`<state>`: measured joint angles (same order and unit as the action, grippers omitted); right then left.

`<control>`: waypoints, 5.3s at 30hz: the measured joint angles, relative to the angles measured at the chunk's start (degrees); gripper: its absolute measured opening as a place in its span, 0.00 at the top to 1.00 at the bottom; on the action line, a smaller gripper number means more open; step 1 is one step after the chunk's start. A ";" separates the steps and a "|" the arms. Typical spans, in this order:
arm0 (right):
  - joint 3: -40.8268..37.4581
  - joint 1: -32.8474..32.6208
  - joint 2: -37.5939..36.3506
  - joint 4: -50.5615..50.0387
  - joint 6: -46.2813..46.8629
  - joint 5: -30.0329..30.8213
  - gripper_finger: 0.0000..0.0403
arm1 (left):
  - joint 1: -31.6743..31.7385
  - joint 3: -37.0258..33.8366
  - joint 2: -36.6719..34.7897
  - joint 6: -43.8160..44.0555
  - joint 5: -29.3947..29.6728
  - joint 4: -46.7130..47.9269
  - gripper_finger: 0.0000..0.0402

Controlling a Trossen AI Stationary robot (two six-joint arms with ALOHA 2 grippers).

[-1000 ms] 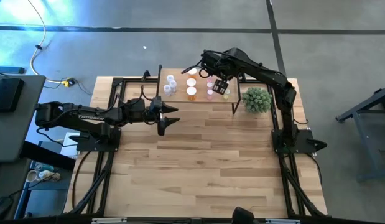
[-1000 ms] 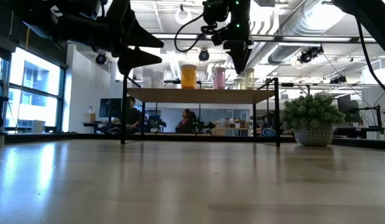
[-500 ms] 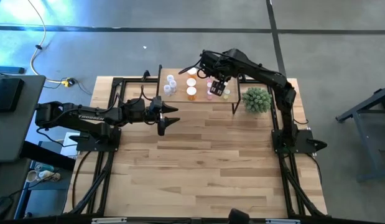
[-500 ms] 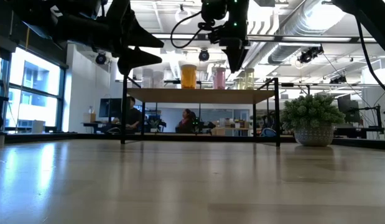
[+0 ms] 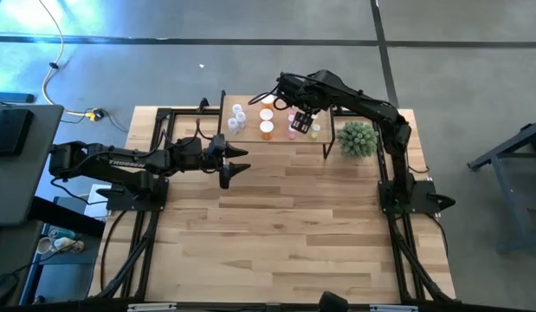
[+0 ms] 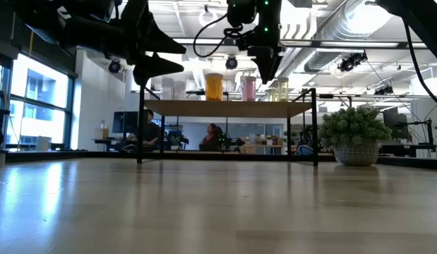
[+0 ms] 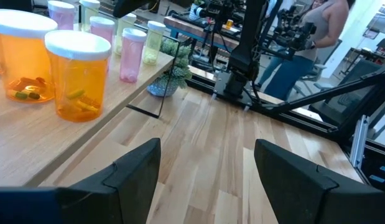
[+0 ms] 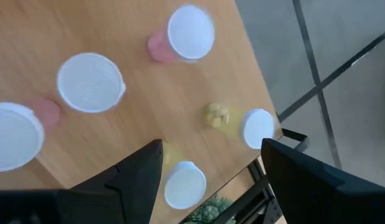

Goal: Pick and place medicine bottles onto shelf by color
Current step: Adjust the colored pill bottles on the shelf

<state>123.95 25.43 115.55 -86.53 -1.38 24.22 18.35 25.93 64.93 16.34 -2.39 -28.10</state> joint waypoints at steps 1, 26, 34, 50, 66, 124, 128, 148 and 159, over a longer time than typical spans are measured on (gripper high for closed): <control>-0.55 0.00 -0.02 0.37 -0.02 -0.04 0.35 | 0.00 0.00 0.00 0.00 0.00 0.00 0.38; -4.88 -0.11 0.07 0.18 -1.02 5.05 0.35 | 0.02 0.01 0.00 0.00 0.01 -0.02 0.38; -4.87 -0.11 0.07 1.11 -1.64 3.60 0.35 | 0.02 -0.01 0.00 0.00 0.00 -0.02 0.38; -4.78 -2.64 -5.72 5.68 -6.21 3.70 0.35 | 0.00 0.01 -5.13 -1.79 1.19 2.81 0.38; -4.76 -2.40 -17.53 17.61 -8.99 3.25 0.35 | 6.08 9.54 -12.34 -20.08 31.63 13.40 0.38; -4.78 -1.81 -18.43 17.78 -5.04 1.76 0.35 | 8.24 36.01 17.46 -4.48 37.03 45.48 0.38; -4.78 -1.81 -18.43 17.79 -5.04 1.76 0.35 | 8.25 36.01 17.46 -4.42 37.59 46.44 0.38; -4.78 -1.81 -18.43 17.78 -5.04 1.76 0.35 | 10.56 36.01 17.40 -3.02 37.77 49.68 0.38; -4.78 -1.81 -18.43 17.78 -5.04 1.76 0.35 | 10.47 36.03 17.40 -4.42 37.42 47.60 0.38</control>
<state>119.17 23.62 97.12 -68.75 -6.42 25.98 28.82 61.95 82.32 11.92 35.03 19.50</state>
